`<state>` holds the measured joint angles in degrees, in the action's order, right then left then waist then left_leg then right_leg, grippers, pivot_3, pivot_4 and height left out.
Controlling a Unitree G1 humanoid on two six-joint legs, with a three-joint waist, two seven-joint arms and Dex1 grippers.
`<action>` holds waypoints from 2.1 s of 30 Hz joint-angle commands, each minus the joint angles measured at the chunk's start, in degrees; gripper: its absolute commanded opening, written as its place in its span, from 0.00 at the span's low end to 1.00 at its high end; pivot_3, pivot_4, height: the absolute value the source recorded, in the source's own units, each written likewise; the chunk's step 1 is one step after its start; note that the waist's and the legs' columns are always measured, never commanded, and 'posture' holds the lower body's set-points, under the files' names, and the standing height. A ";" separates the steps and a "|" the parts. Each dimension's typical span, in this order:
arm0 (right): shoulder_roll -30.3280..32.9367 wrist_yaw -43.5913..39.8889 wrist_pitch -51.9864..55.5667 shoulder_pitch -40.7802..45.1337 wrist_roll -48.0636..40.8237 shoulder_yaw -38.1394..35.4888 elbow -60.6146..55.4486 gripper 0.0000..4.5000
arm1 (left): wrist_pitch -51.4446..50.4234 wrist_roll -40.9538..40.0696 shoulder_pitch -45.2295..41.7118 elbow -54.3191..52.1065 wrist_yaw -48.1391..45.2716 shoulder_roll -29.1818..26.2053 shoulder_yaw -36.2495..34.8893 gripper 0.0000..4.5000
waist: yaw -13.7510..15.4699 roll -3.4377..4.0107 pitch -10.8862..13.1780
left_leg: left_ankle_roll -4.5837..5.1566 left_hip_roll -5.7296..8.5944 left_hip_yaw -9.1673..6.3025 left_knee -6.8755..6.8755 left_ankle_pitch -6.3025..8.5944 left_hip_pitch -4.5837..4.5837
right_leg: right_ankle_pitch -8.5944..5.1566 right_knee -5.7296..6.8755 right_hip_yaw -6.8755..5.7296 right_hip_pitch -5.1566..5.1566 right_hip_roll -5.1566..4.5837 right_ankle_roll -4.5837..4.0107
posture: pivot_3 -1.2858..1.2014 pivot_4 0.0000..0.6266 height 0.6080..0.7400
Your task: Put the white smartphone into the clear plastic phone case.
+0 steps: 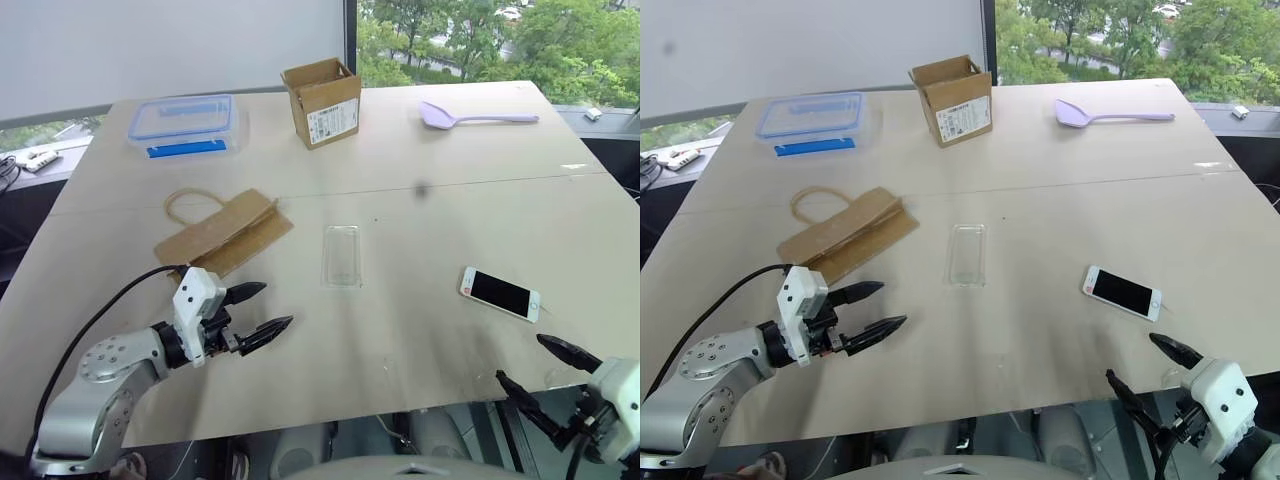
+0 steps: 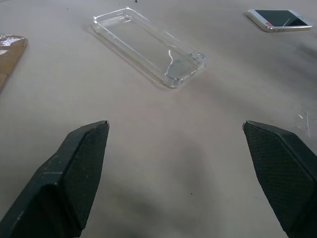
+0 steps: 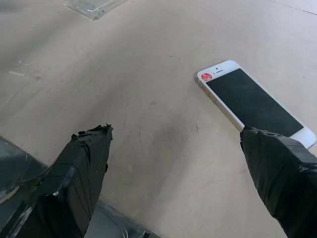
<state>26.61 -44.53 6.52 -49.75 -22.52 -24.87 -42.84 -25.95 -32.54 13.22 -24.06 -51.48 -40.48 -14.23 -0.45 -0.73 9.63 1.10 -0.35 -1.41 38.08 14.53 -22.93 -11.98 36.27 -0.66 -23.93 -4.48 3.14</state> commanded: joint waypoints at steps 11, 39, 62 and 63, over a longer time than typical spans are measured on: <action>3.12 1.71 4.83 0.61 -8.21 1.00 -14.10 1.00 | 11.74 9.29 -32.97 20.68 -17.36 -2.82 16.05 0.99 | 1.08 0.16 0.10 | 0.33 -0.03 0.22 0.11 -0.03 -0.01 | 0.01 -0.08 0.06 0.13 0.47 0.01 | 0.52 0.24 1.00; 16.73 21.96 -8.31 -9.35 -6.52 13.59 -17.16 1.00 | 63.60 32.90 -81.69 96.32 -41.02 16.99 45.26 0.01 | 1.25 -0.52 0.05 | 0.95 0.02 0.95 0.39 0.32 0.06 | -0.06 -0.27 0.33 0.37 0.57 0.25 | 0.52 0.24 1.00; 19.62 25.04 -8.44 -9.22 -5.71 16.40 -17.16 1.00 | 69.91 30.73 -82.17 96.20 -41.02 13.81 54.02 0.53 | 1.44 -0.79 0.16 | 0.98 0.06 0.96 0.54 0.34 -0.18 | -0.04 -0.30 0.36 0.26 0.56 0.25 | 0.52 0.24 1.00; 19.84 25.39 -8.68 -9.15 -5.61 16.69 -17.16 1.00 | 70.14 31.44 -82.09 96.57 -41.02 14.47 53.30 0.53 | 1.56 -0.79 0.15 | 0.98 0.06 0.96 0.55 0.34 -0.18 | -0.04 -0.30 0.36 0.27 0.55 0.25 | 0.52 0.24 1.00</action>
<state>46.20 -19.60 -0.52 -58.92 -28.66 -8.85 -58.05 42.68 -3.32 -68.82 71.69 -92.23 -27.11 40.03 1.11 -1.52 9.77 2.08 -0.29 -0.45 38.64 14.87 -23.10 -12.03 35.96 -0.30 -23.65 -3.93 3.39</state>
